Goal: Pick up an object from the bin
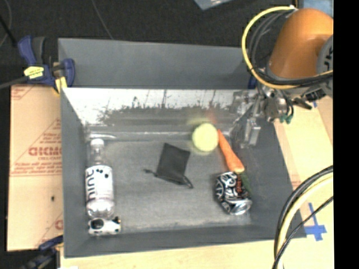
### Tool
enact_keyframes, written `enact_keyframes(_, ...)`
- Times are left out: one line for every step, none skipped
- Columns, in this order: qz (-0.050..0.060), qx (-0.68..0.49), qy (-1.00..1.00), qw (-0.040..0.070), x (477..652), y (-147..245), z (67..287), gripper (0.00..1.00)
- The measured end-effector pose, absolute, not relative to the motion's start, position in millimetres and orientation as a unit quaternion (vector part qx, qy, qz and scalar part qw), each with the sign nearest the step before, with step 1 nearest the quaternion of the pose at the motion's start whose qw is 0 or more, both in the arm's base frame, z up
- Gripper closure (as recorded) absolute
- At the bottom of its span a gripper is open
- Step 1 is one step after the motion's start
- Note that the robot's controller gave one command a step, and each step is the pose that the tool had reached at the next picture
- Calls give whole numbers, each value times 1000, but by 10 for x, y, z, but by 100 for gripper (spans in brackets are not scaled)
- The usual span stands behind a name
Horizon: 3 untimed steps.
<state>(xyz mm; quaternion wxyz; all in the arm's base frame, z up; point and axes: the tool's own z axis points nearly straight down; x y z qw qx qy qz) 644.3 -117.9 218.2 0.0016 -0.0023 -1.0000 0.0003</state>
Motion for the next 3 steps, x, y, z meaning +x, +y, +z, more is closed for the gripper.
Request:
enact_keyframes(1, -2, -1000, -2, 6455, -1177, 2236, 0)
enact_keyframes(2, 2, -1000, -7, 6486, -1092, 1911, 0)
enact_keyframes(1, -5, -1000, -3, 6435, -864, 1522, 0)
